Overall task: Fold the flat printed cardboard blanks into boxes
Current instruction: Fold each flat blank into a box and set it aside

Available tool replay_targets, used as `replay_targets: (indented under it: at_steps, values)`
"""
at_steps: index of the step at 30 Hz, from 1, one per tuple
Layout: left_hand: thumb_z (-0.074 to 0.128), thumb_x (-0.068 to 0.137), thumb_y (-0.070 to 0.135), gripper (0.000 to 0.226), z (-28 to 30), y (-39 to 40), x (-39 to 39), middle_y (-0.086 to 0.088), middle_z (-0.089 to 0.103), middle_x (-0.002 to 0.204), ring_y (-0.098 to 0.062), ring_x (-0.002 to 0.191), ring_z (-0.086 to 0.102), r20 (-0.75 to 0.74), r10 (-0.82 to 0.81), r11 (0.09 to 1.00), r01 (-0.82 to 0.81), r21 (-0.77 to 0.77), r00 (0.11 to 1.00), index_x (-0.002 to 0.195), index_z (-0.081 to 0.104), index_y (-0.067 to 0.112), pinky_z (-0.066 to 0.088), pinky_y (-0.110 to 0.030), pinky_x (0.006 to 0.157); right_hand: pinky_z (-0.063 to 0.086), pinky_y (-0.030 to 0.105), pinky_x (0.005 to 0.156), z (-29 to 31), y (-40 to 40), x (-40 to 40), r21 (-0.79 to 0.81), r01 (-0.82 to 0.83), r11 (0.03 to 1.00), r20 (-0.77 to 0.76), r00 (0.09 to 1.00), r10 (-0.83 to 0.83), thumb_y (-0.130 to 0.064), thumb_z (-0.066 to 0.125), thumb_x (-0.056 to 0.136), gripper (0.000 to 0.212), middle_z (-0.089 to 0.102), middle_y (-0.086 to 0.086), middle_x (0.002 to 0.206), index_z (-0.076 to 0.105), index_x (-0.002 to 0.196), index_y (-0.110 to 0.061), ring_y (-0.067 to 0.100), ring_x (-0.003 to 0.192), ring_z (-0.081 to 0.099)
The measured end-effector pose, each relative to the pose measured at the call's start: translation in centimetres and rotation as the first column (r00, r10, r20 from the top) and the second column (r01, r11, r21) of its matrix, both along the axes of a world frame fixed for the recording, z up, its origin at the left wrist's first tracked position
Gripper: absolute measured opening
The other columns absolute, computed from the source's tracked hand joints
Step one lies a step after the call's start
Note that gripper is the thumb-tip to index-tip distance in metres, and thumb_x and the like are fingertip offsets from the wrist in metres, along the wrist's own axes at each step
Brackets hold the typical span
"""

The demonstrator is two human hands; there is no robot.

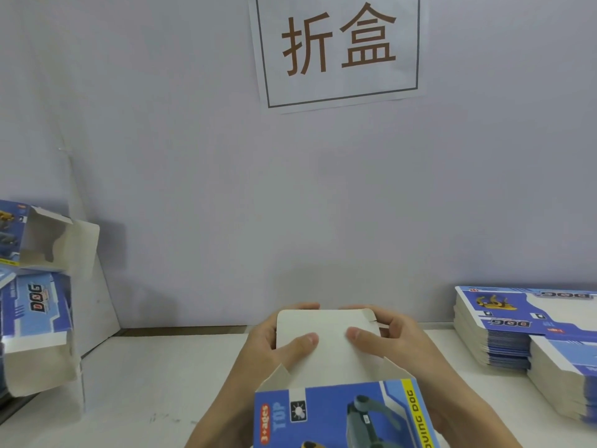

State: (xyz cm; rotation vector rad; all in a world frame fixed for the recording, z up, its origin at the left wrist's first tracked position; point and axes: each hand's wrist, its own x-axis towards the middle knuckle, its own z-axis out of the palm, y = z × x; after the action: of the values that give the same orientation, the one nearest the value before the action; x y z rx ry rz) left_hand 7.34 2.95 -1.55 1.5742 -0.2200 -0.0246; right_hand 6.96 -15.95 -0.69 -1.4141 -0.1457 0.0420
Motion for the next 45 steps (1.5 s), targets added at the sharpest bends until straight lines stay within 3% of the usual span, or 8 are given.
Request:
replay_targets:
  at_steps: [8, 16, 26, 32, 35, 37, 40, 45]
  values:
    - [0.072, 0.068, 0.018, 0.027, 0.2, 0.4, 0.0, 0.001, 0.074, 0.080, -0.015, 0.066, 0.071, 0.129, -0.003, 0.999, 0.008, -0.039, 0.992, 0.090, 0.077, 0.034, 0.054, -0.023, 0.053, 0.049, 0.021, 0.044, 0.3, 0.4, -0.5, 0.016, 0.003, 1.000, 0.057, 0.998, -0.003, 0.004, 0.064, 0.090, 0.018, 0.072, 0.013, 0.070, 0.072, 0.101, -0.007, 0.018, 0.054, 0.068]
    - [0.084, 0.066, 0.010, 0.015, 0.3, 0.6, 0.2, -0.002, 0.073, 0.071, -0.011, 0.062, 0.068, 0.125, -0.020, 1.000, 0.022, -0.019, 0.992, 0.072, 0.080, 0.023, 0.053, -0.021, 0.054, 0.044, 0.017, 0.041, 0.5, 0.6, -0.6, 0.092, -0.005, 0.996, 0.048, 0.999, 0.000, 0.017, 0.060, 0.085, 0.020, 0.064, 0.011, 0.056, 0.072, 0.076, 0.004, 0.014, 0.042, 0.058]
    - [0.074, 0.065, 0.018, 0.019, 0.5, 0.4, -0.3, -0.005, 0.075, 0.079, -0.014, 0.064, 0.069, 0.148, 0.011, 1.000, -0.009, -0.017, 0.989, 0.082, 0.081, 0.023, 0.052, -0.021, 0.052, 0.043, 0.013, 0.044, 0.3, 0.3, 0.1, 0.007, 0.033, 0.999, 0.094, 0.995, -0.034, 0.015, 0.061, 0.087, 0.023, 0.067, 0.004, 0.055, 0.071, 0.077, -0.003, 0.008, 0.044, 0.059]
    - [0.065, 0.090, 0.010, 0.037, 1.1, 0.1, -0.9, -0.006, 0.072, 0.062, -0.008, 0.052, 0.068, 0.111, -0.040, 0.990, 0.054, -0.127, 0.993, 0.126, 0.058, 0.011, 0.051, -0.018, 0.045, 0.049, 0.019, 0.047, -0.3, -0.6, 0.6, 0.154, 0.188, 0.970, 0.053, 0.979, -0.198, 0.008, 0.058, 0.092, 0.022, 0.073, 0.006, 0.067, 0.072, 0.096, -0.008, 0.014, 0.052, 0.065]
    - [0.075, 0.068, 0.042, 0.071, 1.8, 0.9, -1.1, -0.021, 0.073, 0.080, -0.021, 0.058, 0.072, -0.034, -0.138, 0.949, 0.122, -0.291, 0.990, 0.123, 0.056, 0.001, 0.056, -0.025, 0.050, 0.053, 0.035, 0.067, -1.5, -2.0, 1.1, 0.314, 0.367, 0.876, -0.030, 0.926, -0.377, 0.001, 0.056, 0.095, 0.020, 0.074, 0.018, 0.095, 0.070, 0.108, -0.007, 0.028, 0.076, 0.066]
    - [0.068, 0.069, 0.041, 0.072, 2.6, 0.8, -1.1, -0.024, 0.072, 0.107, -0.032, 0.076, 0.072, -0.161, -0.210, 0.959, 0.171, -0.227, 0.964, 0.133, 0.057, 0.007, 0.061, -0.038, 0.070, 0.050, 0.036, 0.067, -2.3, -2.9, 1.5, 0.357, 0.472, 0.806, -0.103, 0.877, -0.469, -0.003, 0.056, 0.096, 0.023, 0.071, 0.019, 0.104, 0.068, 0.115, -0.007, 0.030, 0.080, 0.063]
    - [0.071, 0.085, 0.031, 0.070, 2.1, 2.3, -1.4, -0.019, 0.056, 0.141, -0.018, 0.088, 0.073, -0.187, -0.286, 0.950, 0.304, 0.075, 0.940, 0.148, 0.043, 0.021, 0.055, -0.033, 0.091, 0.046, 0.037, 0.065, -2.5, -3.6, 1.7, 0.370, 0.509, 0.777, -0.168, 0.860, -0.483, -0.010, 0.054, 0.099, 0.021, 0.068, 0.018, 0.104, 0.068, 0.115, -0.008, 0.032, 0.079, 0.060]
    - [0.083, 0.074, 0.037, 0.063, 1.0, 5.0, -1.8, -0.005, 0.066, 0.132, -0.033, 0.114, 0.067, -0.178, -0.403, 0.869, 0.437, 0.231, 0.897, 0.127, 0.052, 0.054, 0.054, -0.043, 0.095, 0.045, 0.056, 0.102, -2.3, -3.9, 1.9, 0.503, 0.422, 0.755, -0.254, 0.907, -0.337, -0.021, 0.053, 0.101, 0.034, 0.063, 0.022, 0.129, 0.058, 0.131, -0.006, 0.043, 0.118, 0.060]
